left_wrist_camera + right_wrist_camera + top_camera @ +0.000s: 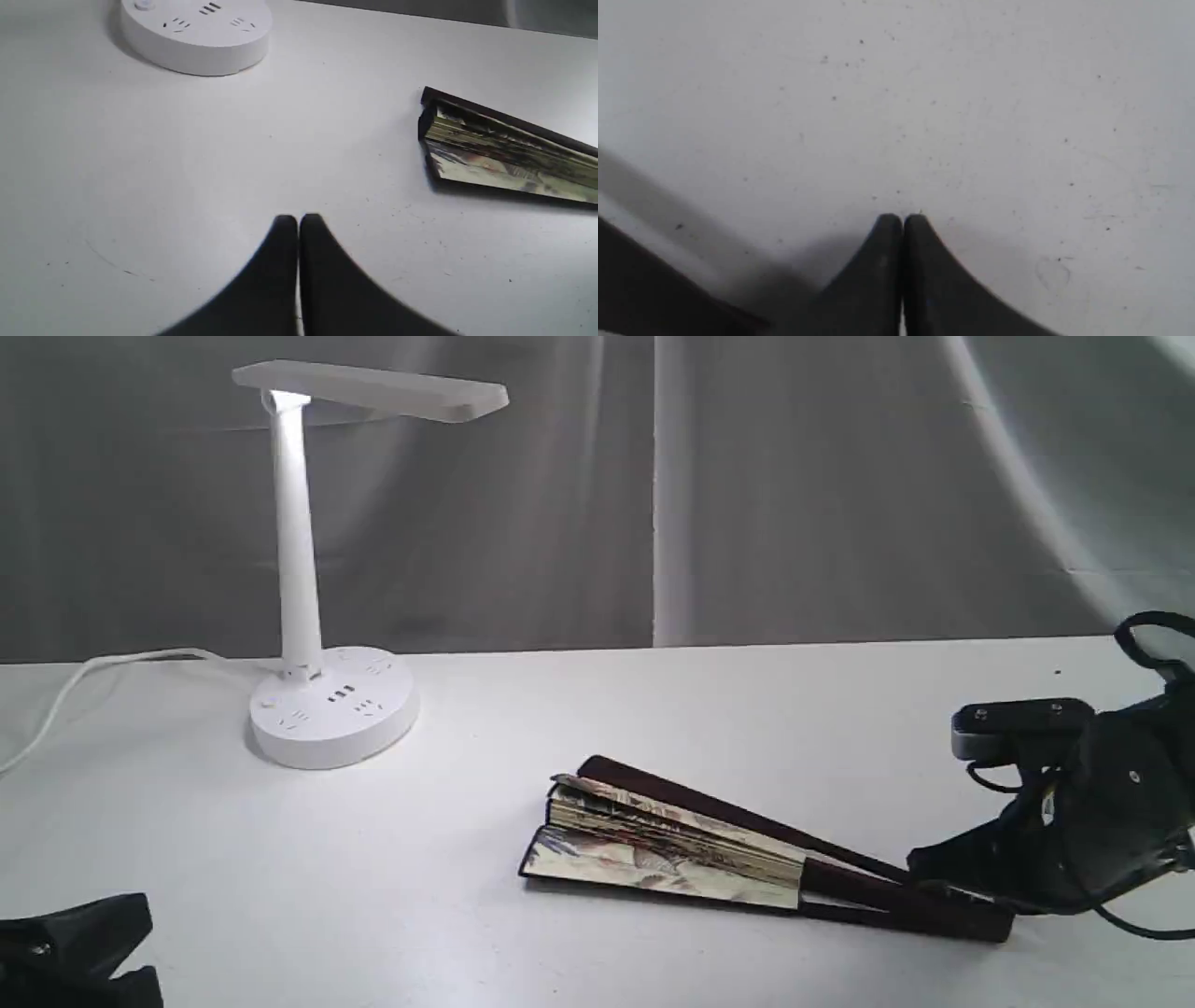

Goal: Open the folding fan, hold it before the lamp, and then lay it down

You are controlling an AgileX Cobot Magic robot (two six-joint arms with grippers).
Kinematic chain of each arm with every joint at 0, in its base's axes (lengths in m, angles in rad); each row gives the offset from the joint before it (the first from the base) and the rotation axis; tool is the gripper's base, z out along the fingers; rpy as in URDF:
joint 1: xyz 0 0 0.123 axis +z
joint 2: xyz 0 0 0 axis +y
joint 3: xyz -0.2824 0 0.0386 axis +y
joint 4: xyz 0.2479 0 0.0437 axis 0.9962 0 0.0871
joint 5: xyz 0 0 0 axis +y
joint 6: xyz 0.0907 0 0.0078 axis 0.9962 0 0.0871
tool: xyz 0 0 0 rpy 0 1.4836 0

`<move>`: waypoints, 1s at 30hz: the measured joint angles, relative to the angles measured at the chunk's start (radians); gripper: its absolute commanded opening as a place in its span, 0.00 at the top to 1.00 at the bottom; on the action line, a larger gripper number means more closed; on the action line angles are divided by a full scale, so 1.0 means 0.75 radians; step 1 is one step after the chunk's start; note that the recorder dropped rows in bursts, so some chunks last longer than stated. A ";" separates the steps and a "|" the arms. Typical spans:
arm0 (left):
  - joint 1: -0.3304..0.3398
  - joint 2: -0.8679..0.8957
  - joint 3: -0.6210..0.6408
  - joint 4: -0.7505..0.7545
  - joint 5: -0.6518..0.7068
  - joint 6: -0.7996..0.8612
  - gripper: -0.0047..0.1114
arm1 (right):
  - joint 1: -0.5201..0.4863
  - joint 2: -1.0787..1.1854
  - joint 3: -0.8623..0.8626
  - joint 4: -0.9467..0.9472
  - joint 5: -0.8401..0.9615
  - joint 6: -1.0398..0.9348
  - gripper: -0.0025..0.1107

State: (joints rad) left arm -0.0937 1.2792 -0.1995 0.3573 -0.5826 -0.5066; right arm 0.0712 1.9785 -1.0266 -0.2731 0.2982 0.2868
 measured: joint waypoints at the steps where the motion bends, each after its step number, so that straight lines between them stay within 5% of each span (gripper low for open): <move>1: 0.000 0.002 0.000 0.003 -0.004 -0.004 0.96 | 0.004 -0.003 0.007 0.060 0.000 -0.069 0.98; 9: 0.000 0.002 0.000 0.012 -0.012 -0.009 0.96 | 0.166 -0.012 0.012 0.353 0.021 -0.458 0.98; 30: 0.000 0.002 0.000 0.021 0.007 -0.011 0.96 | 0.641 -0.029 0.012 0.726 0.168 -0.502 0.98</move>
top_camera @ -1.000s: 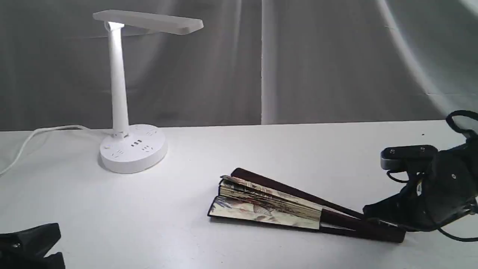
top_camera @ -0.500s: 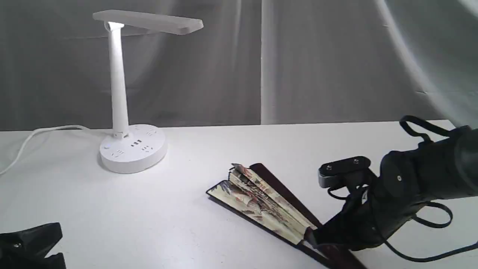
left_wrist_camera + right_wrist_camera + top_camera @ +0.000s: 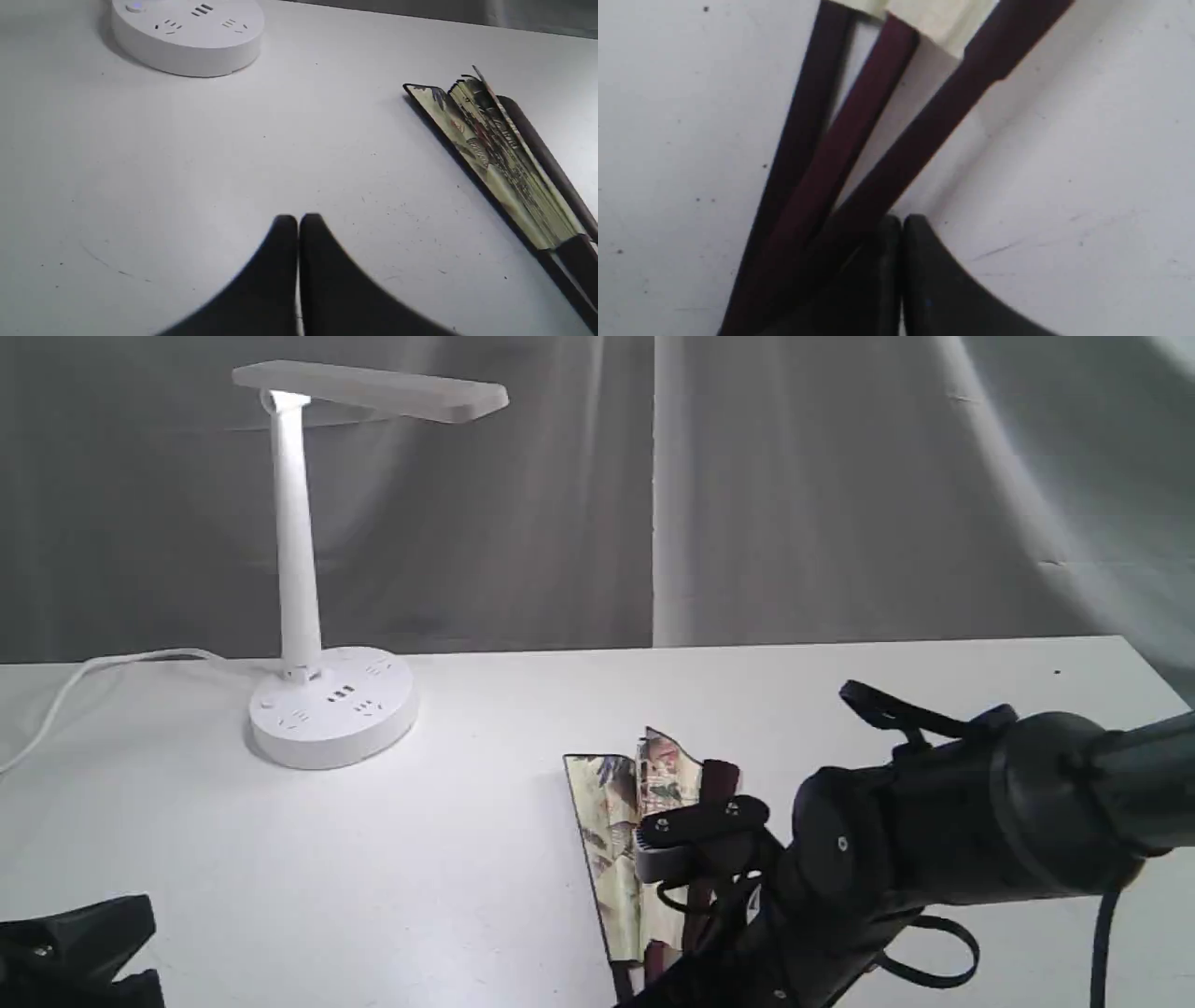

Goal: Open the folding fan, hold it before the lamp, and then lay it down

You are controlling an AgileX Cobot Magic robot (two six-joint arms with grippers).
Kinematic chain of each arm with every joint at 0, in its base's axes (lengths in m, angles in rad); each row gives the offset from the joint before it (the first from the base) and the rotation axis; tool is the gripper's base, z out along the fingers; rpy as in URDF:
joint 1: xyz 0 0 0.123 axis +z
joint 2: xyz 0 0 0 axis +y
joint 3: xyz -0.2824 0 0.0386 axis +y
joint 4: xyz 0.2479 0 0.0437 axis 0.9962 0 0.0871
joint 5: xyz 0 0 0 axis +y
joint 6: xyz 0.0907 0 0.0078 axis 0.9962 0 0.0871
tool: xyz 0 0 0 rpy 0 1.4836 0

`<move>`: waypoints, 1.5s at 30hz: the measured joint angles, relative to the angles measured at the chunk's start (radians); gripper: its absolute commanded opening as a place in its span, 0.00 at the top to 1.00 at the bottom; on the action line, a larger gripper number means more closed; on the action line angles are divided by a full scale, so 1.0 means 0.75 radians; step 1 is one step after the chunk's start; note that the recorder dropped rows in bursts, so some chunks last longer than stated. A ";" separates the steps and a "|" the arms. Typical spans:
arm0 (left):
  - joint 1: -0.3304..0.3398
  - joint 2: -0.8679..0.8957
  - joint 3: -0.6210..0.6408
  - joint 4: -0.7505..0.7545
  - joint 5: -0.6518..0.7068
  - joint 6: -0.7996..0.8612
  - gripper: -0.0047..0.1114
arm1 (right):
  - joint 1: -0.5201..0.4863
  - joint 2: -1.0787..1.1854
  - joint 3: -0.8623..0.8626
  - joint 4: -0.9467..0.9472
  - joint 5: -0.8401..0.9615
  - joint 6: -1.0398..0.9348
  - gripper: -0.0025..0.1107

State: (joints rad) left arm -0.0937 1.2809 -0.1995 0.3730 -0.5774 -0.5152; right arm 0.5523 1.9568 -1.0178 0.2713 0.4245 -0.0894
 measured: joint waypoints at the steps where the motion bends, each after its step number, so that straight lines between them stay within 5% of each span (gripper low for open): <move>1: 0.000 0.000 0.000 0.000 0.007 0.000 0.96 | 0.000 -0.001 0.000 0.000 0.000 0.000 0.98; 7: 0.000 0.000 -0.022 0.075 0.064 -0.099 0.96 | -0.107 -0.030 0.012 0.000 0.026 0.000 0.98; 12: 0.000 0.016 -0.175 0.649 0.249 -0.668 0.96 | -0.234 -0.083 0.024 -0.014 0.063 -0.006 0.98; 19: 0.000 0.206 -0.397 1.135 0.105 -1.235 0.96 | -0.386 -0.138 0.024 0.154 0.077 -0.228 0.98; 30: 0.000 0.649 -0.680 1.148 -0.079 -1.104 0.96 | -0.455 -0.138 0.024 0.952 -0.026 -1.161 0.98; 37: 0.000 0.836 -0.764 1.001 -0.040 -1.091 0.96 | -0.455 -0.125 0.024 1.103 -0.013 -1.167 0.98; 45: 0.000 0.933 -0.798 1.026 -0.226 -1.085 0.96 | -0.455 0.001 0.024 1.255 0.005 -1.311 0.98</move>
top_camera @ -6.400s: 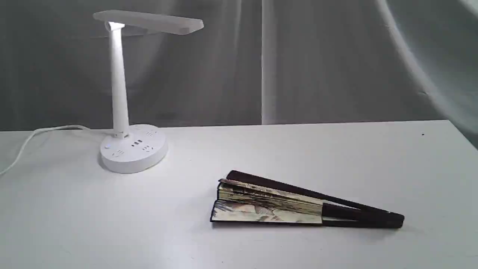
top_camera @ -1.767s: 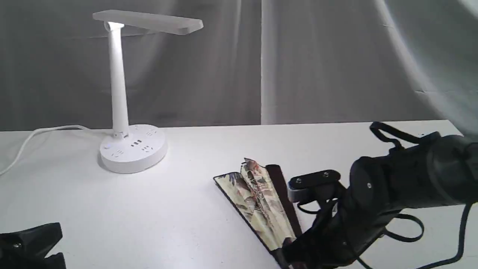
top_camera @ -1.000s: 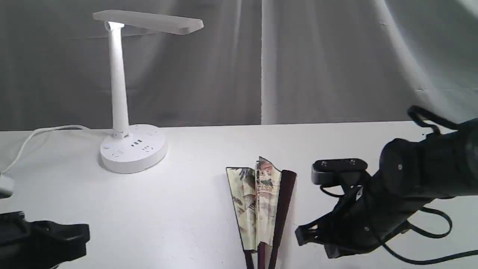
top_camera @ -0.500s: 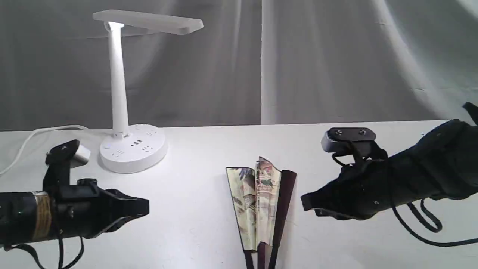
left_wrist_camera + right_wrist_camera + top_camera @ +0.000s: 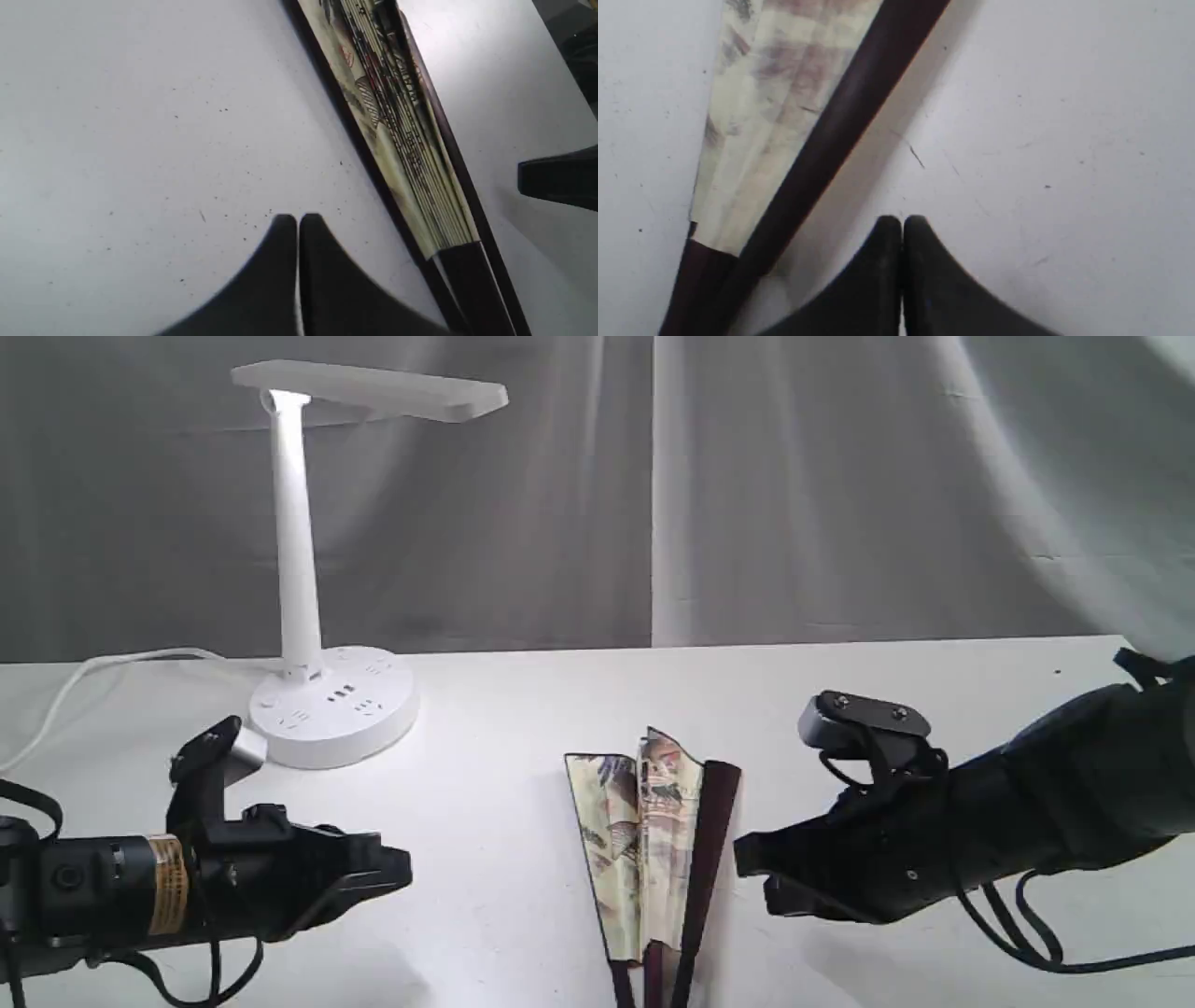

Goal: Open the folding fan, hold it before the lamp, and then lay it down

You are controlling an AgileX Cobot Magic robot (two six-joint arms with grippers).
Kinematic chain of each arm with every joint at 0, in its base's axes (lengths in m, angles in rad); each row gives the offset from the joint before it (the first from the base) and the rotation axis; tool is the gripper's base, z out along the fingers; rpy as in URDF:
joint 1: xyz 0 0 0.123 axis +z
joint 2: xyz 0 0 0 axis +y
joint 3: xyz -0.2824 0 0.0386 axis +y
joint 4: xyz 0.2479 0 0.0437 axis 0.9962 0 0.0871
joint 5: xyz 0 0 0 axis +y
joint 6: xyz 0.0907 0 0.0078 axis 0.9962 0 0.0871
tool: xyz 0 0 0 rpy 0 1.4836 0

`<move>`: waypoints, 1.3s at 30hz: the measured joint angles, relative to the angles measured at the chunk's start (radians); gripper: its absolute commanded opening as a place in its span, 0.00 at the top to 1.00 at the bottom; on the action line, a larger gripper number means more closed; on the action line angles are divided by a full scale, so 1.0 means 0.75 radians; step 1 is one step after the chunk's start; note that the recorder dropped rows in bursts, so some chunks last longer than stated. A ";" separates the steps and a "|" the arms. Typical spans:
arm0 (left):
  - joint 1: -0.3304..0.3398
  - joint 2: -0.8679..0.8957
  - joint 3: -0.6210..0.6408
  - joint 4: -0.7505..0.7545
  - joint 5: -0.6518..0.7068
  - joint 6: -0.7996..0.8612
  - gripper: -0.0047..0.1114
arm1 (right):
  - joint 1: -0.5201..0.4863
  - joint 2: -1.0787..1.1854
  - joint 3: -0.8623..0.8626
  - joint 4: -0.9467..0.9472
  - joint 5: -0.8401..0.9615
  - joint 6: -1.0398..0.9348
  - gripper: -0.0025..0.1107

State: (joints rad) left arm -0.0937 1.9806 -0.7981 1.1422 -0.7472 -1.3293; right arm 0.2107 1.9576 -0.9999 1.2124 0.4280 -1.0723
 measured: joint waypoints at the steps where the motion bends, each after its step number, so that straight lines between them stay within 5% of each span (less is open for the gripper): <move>1: 0.000 0.000 0.000 0.000 -0.003 0.000 0.96 | 0.000 0.002 0.000 0.013 0.000 -0.064 0.98; 10: 0.000 0.000 -0.007 0.060 -0.015 0.056 0.96 | 0.007 -0.100 0.008 -0.048 -0.112 -0.301 0.98; 17: 0.000 -0.003 -0.009 0.093 0.071 0.092 0.96 | 0.127 -0.270 0.151 -0.096 -0.752 -0.291 0.98; 25: 0.000 -0.122 -0.010 0.131 0.431 0.069 0.96 | 0.114 -0.274 0.253 0.140 -1.477 -0.268 0.98; 34: 0.000 -0.163 -0.010 0.133 0.470 0.042 0.96 | 0.021 -0.274 0.256 0.128 -1.222 0.260 0.98; 39: 0.000 -0.163 -0.010 0.142 0.468 0.041 0.96 | 0.021 -0.274 0.256 -0.137 -1.196 1.024 0.98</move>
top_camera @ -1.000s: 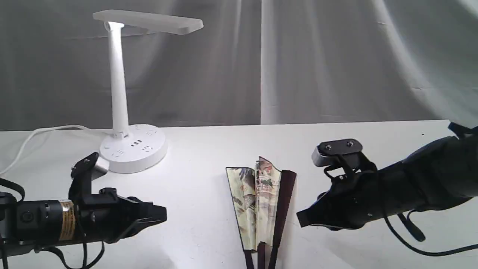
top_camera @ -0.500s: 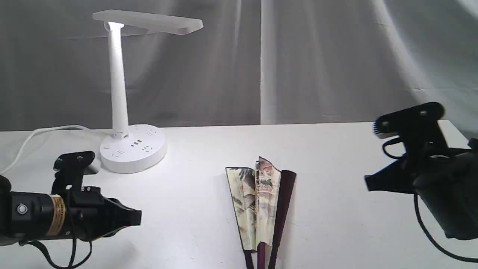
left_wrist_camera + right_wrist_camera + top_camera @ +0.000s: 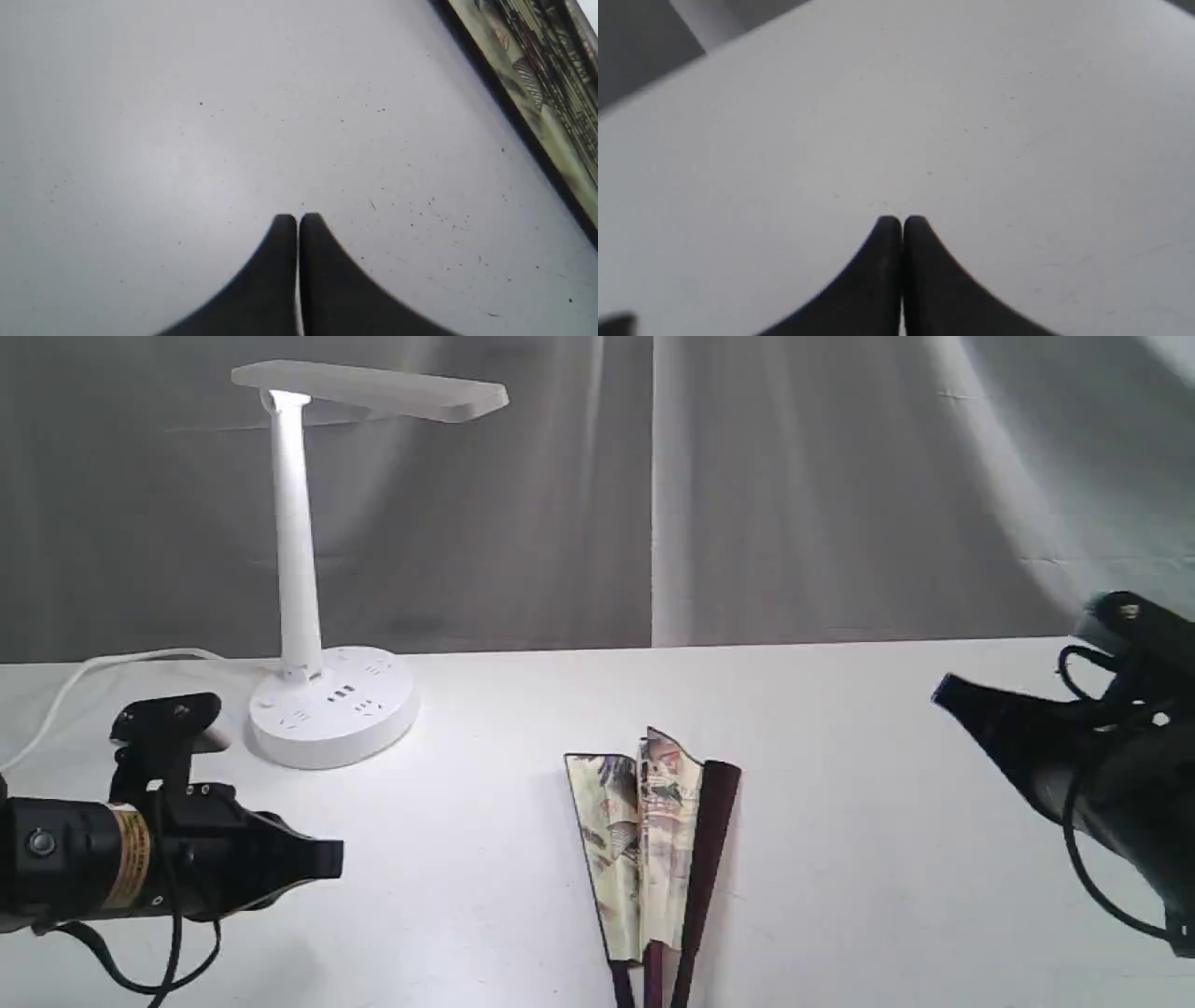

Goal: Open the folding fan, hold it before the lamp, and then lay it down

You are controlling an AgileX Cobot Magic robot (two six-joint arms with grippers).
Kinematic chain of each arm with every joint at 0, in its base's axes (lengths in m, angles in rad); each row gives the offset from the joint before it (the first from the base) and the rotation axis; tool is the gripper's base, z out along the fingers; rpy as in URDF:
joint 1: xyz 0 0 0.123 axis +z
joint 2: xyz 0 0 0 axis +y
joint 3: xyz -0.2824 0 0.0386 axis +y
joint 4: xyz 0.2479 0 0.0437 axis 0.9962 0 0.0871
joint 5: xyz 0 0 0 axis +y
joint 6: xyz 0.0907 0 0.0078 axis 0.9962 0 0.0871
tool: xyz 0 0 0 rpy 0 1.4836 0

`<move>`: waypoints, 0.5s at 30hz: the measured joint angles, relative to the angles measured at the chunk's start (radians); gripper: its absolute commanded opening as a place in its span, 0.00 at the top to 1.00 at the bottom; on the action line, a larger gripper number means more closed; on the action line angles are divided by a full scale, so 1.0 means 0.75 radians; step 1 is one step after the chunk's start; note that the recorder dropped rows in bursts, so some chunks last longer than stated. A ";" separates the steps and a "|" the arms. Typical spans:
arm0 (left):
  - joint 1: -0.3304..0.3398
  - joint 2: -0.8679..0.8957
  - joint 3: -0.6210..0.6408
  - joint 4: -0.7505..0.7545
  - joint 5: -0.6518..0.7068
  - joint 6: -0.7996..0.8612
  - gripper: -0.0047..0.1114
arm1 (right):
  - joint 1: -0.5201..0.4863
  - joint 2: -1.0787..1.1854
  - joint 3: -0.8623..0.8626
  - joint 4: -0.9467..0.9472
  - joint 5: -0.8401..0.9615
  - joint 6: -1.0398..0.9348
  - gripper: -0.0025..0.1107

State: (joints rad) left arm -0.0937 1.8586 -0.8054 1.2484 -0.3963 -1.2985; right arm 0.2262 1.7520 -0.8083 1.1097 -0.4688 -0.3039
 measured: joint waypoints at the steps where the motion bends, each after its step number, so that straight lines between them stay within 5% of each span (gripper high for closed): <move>1: 0.000 0.000 0.000 0.008 -0.005 -0.005 0.96 | 0.000 0.000 0.000 -0.074 -0.007 0.211 0.98; 4: 0.000 0.000 0.000 0.050 -0.017 -0.049 0.96 | -0.003 0.001 0.000 -0.460 -0.084 0.772 0.98; 7: 0.000 0.000 0.000 0.062 -0.026 -0.067 0.96 | -0.014 0.001 -0.055 -1.021 -0.147 1.052 0.98; 12: 0.000 0.000 0.000 0.070 -0.029 -0.071 0.96 | 0.010 0.001 -0.361 -1.560 0.315 1.111 0.98; 15: 0.000 0.000 0.000 0.070 -0.029 -0.071 0.96 | 0.024 0.001 -0.405 -1.637 0.425 1.048 0.98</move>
State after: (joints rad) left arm -0.0937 1.8586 -0.8054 1.3007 -0.4181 -1.3519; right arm 0.2443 1.7529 -1.1123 -0.1180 -0.1501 0.4821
